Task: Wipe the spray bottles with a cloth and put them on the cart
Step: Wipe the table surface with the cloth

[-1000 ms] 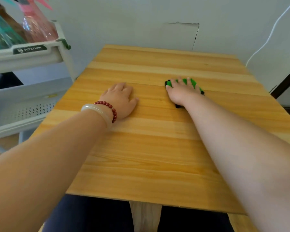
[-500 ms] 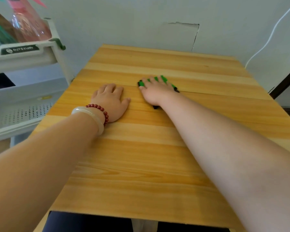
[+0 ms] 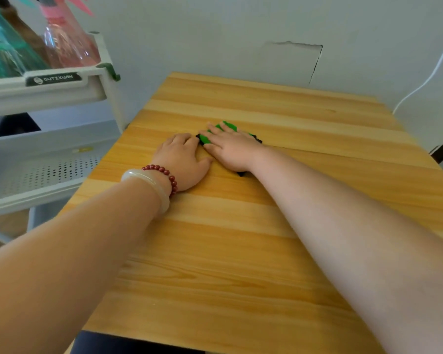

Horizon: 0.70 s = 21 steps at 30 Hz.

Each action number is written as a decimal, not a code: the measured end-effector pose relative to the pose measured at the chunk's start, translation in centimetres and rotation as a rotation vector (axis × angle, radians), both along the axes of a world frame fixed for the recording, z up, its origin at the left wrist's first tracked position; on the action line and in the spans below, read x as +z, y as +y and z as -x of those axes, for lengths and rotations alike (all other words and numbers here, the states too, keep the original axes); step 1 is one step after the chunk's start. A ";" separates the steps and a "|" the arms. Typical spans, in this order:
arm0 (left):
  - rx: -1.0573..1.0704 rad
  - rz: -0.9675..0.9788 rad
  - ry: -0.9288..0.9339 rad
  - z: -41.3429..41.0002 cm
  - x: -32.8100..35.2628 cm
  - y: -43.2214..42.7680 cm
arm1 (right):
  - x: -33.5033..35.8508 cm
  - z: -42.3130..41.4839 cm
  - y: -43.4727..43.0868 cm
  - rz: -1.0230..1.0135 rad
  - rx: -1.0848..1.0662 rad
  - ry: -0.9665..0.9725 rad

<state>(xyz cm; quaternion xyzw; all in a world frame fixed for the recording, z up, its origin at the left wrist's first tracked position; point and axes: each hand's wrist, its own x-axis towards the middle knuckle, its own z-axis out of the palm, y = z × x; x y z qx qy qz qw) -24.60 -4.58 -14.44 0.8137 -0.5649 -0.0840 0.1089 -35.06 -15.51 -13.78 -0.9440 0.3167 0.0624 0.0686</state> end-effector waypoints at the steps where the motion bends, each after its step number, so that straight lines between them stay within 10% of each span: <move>1: 0.000 -0.002 0.035 -0.2 0.3 0.2 | 0.1 0.5 -0.5 0.005 -0.013 -0.003; 7: 0.090 -0.135 -0.055 -4.5 1.3 1.9 | -0.3 1.9 -3.1 0.056 -0.428 -0.015; 14: 0.133 -0.111 -0.091 -5.4 0.1 2.0 | -0.5 -3.5 1.1 -0.032 0.044 -0.130; 21: 0.124 -0.113 -0.106 -5.7 0.0 2.1 | -0.3 -3.6 -1.7 -0.006 -0.249 -0.232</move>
